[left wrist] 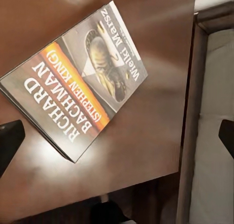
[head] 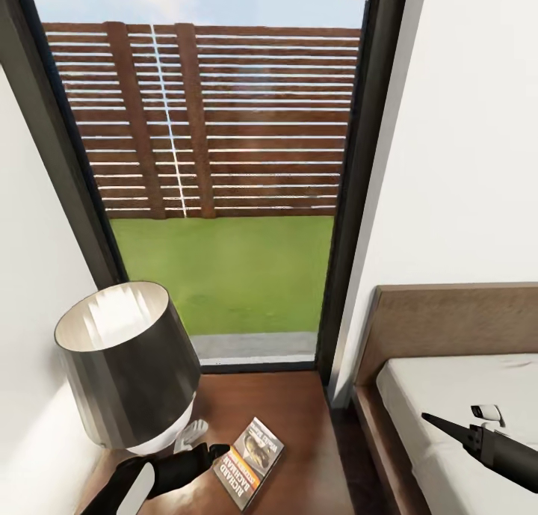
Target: In the bedroom, move the book from the bed onto either nightstand, and place the two sandals side by side next to the bed.
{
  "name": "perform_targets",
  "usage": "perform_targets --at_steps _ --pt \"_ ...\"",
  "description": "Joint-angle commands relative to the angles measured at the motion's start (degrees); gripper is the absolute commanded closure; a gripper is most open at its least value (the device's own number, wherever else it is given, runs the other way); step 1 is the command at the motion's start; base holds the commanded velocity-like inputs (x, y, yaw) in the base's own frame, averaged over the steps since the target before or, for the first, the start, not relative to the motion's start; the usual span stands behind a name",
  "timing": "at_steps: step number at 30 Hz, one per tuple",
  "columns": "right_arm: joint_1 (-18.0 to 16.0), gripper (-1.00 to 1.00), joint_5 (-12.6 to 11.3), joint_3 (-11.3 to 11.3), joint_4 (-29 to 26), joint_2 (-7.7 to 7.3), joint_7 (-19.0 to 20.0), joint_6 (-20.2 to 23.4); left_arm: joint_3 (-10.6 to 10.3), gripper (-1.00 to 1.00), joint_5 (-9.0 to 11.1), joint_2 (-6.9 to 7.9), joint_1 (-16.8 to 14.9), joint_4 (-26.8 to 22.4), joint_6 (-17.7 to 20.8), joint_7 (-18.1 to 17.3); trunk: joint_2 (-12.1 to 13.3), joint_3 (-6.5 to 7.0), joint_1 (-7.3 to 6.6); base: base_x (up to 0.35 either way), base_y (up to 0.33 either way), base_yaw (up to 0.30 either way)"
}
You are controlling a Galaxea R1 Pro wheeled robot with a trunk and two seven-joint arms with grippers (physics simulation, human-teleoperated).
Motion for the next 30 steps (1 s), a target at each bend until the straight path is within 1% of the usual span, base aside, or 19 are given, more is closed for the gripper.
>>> perform_targets --at_steps 1,2,6,8,9,11,12,14,15,16,17,22,25,26,27,30 --pt "0.0 -1.00 -0.2 0.0 0.0 -0.01 0.0 0.4 0.2 -1.00 0.2 -0.01 0.0 0.2 0.4 -0.1 0.4 0.13 -0.23 0.000 0.000 0.000" --pt "0.0 -1.00 -0.2 0.0 0.0 0.00 0.0 0.4 0.2 -1.00 0.2 -0.03 0.1 1.8 0.3 0.0 0.8 0.31 -0.45 0.000 0.000 0.000" --pt "0.0 -1.00 -0.1 0.1 0.3 0.05 -0.4 0.3 0.1 -1.00 0.1 -0.08 0.1 4.8 -0.5 -0.1 2.4 1.03 -1.33 0.000 0.000 0.000" --pt "0.0 -1.00 0.8 0.4 0.9 0.10 -1.0 0.0 0.0 -1.00 0.0 -0.16 0.2 5.6 -1.3 -0.1 3.2 1.39 -1.77 0.000 0.000 0.000" --pt "0.0 -1.00 2.2 0.4 1.8 0.13 -1.4 -0.8 -0.1 -1.00 0.0 -0.20 0.2 5.9 -1.6 -0.1 3.6 1.57 -1.99 0.000 0.000 0.000" --pt "0.0 -1.00 6.7 0.6 5.7 0.17 -2.0 -4.5 -0.1 -1.00 -0.1 -0.26 0.2 6.9 -2.0 -0.1 3.6 1.57 -1.99 0.000 0.000 0.000" --pt "0.0 -1.00 9.6 0.6 8.9 0.22 -2.2 -7.5 -0.2 -1.00 -0.1 -0.28 0.2 7.8 -2.3 -0.1 3.6 1.57 -1.99 0.000 0.000 0.000" --pt "0.0 -1.00 14.3 0.7 15.1 0.75 -2.3 -13.2 -0.2 -1.00 -0.2 -0.29 0.2 9.7 -3.5 0.0 3.6 1.57 -1.99 0.000 0.000 0.000" --pt "-0.1 -1.00 15.3 0.6 16.6 1.02 -2.3 -14.6 -0.2 -1.00 -0.2 -0.29 0.2 10.2 -4.0 0.0 3.6 1.57 -1.99 0.000 0.000 0.000" --pt "0.0 -1.00 16.8 0.6 19.2 1.45 -2.4 -17.1 -0.2 -1.00 -0.2 -0.30 0.2 11.1 -5.1 0.0 3.6 1.57 -1.99 0.000 0.000 0.000" --pt "0.0 -1.00 17.8 0.6 21.2 1.72 -2.4 -19.1 -0.2 -1.00 -0.2 -0.30 0.2 11.9 -6.2 -0.1 3.6 1.57 -1.99 0.000 0.000 0.000" --pt "0.0 -1.00 19.0 0.6 24.7 2.04 -2.4 -22.0 -0.2 -1.00 -0.3 -0.30 0.3 14.6 -8.3 0.0 3.6 1.57 -1.99 0.000 0.000 0.000" --pt "0.0 -1.00 19.4 0.6 27.9 2.14 -2.3 -23.2 -0.2 -1.00 -0.4 -0.30 0.3 16.5 -10.1 0.0 3.6 1.57 -1.99 0.000 0.000 0.000" --pt "-0.1 -1.00 19.4 0.6 28.8 2.15 -2.3 -23.7 -0.2 -1.00 -0.4 -0.30 0.3 16.9 -10.6 0.0 4.0 1.75 -2.21 0.000 0.000 0.000" --pt "0.0 -1.00 19.5 0.6 30.9 2.17 -2.3 -25.0 -0.2 -1.00 -0.4 -0.30 0.3 17.6 -11.5 0.0 4.4 1.93 -2.43 0.000 0.000 0.000" --pt "0.0 -1.00 19.6 0.6 33.8 2.18 -2.3 -28.0 -0.2 -1.00 -0.4 -0.30 0.3 18.8 -12.7 0.0 5.6 2.46 -3.09 0.000 0.000 0.000"
